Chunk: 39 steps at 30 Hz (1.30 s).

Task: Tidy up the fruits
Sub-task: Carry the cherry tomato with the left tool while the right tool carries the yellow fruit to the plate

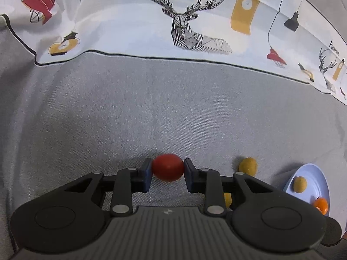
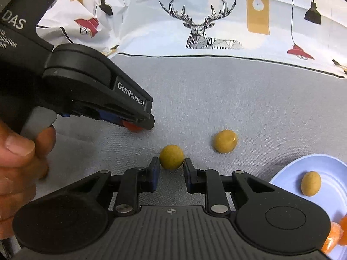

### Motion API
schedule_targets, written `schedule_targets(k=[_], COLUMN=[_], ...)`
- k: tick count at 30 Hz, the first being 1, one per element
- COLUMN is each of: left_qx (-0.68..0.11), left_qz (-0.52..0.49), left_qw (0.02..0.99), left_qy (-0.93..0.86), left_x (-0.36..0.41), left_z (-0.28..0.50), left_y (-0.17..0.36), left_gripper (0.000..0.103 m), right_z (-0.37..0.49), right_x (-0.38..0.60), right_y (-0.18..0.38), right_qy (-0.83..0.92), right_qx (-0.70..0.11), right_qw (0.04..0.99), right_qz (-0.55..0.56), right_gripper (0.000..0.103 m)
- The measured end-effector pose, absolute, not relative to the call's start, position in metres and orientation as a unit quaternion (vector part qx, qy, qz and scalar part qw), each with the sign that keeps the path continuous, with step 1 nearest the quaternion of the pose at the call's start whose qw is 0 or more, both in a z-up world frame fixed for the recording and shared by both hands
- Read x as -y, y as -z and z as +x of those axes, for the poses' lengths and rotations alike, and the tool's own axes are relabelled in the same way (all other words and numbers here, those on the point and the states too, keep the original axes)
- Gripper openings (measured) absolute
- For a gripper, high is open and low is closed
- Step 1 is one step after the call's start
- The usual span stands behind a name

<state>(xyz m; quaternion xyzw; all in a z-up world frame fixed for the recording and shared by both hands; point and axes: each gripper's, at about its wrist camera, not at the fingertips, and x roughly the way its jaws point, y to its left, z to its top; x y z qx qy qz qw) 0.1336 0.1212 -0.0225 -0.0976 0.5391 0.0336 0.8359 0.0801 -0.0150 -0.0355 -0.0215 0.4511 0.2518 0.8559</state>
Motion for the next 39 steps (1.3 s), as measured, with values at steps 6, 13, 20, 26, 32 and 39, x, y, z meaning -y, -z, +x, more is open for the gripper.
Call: schedule_targets(k=[6, 13, 20, 26, 32, 39], left_qx=[-0.531, -0.515, -0.501, -0.497, -0.5, -0.493], left_qz=[-0.095, -0.09, -0.08, -0.061, -0.025, -0.006], left_qw=[0.841, 0.852, 0.861, 0.866, 0.865, 0.869], left_qy=[-0.03, -0.027, -0.021, -0.013, 0.013, 0.044], left_x=[-0.116, -0.108, -0.093, -0.076, -0.043, -0.01], left_z=[0.131, 0.125, 0.118, 0.112, 0.108, 0.106], left_y=[0.01, -0.013, -0.033, -0.039, -0.032, -0.031], left_gripper=[0.033, 0.033, 0.034, 0.034, 0.034, 0.034], right_z=[0.075, 0.071, 0.064, 0.058, 0.053, 0.056], right_x=[0.023, 0.038, 0.064, 0.094, 0.128, 0.165], right_y=[0.025, 0.004, -0.016, -0.028, -0.033, -0.03], right_qy=[-0.25, -0.244, -0.231, -0.213, -0.19, -0.16], right_qx=[-0.444, -0.429, -0.411, -0.401, -0.395, -0.395], right_qw=[0.86, 0.87, 0.881, 0.891, 0.899, 0.904], right_qz=[-0.02, -0.021, -0.024, -0.026, -0.023, -0.015], right_gripper=[0.025, 0.025, 0.025, 0.025, 0.025, 0.025])
